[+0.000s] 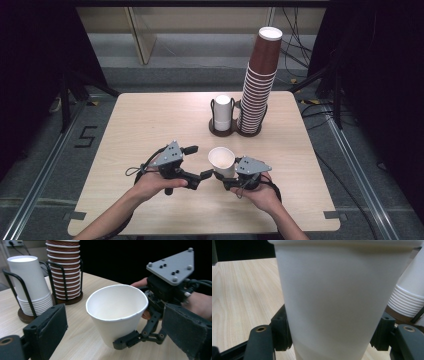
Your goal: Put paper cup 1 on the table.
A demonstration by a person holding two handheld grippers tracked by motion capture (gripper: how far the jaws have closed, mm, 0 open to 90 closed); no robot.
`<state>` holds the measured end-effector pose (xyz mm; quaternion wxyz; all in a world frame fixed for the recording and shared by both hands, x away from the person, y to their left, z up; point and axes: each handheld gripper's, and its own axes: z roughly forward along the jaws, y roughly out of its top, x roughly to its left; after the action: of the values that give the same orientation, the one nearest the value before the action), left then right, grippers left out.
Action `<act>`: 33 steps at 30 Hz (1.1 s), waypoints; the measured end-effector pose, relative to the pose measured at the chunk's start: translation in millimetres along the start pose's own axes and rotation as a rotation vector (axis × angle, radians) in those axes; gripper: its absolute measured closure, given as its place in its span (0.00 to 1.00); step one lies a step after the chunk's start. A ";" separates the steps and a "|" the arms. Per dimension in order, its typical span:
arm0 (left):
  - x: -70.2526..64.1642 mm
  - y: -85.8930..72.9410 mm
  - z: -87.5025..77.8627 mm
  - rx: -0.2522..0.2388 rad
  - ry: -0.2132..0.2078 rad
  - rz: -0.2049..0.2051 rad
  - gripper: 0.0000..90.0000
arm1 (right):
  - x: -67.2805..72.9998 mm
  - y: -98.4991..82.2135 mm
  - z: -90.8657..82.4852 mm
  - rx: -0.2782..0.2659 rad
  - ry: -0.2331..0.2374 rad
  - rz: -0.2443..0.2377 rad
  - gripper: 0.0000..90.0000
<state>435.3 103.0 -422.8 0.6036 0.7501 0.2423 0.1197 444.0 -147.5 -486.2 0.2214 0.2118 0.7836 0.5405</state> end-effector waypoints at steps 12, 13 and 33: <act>-10.9 -2.5 16.8 -0.003 0.044 0.023 0.06 | 2.2 2.4 -1.9 -0.005 -0.022 0.044 0.38; -11.4 -3.0 17.1 -0.002 0.044 0.024 0.06 | 2.1 2.7 -1.5 -0.007 -0.017 0.028 0.38; -11.8 -10.0 41.5 0.037 0.035 -0.010 0.02 | 7.1 2.7 1.9 -0.007 -0.018 0.031 0.38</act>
<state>442.6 63.4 -441.1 0.5858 0.7578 0.2586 0.1252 439.6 -141.1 -485.1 0.2206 0.2279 0.7763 0.5448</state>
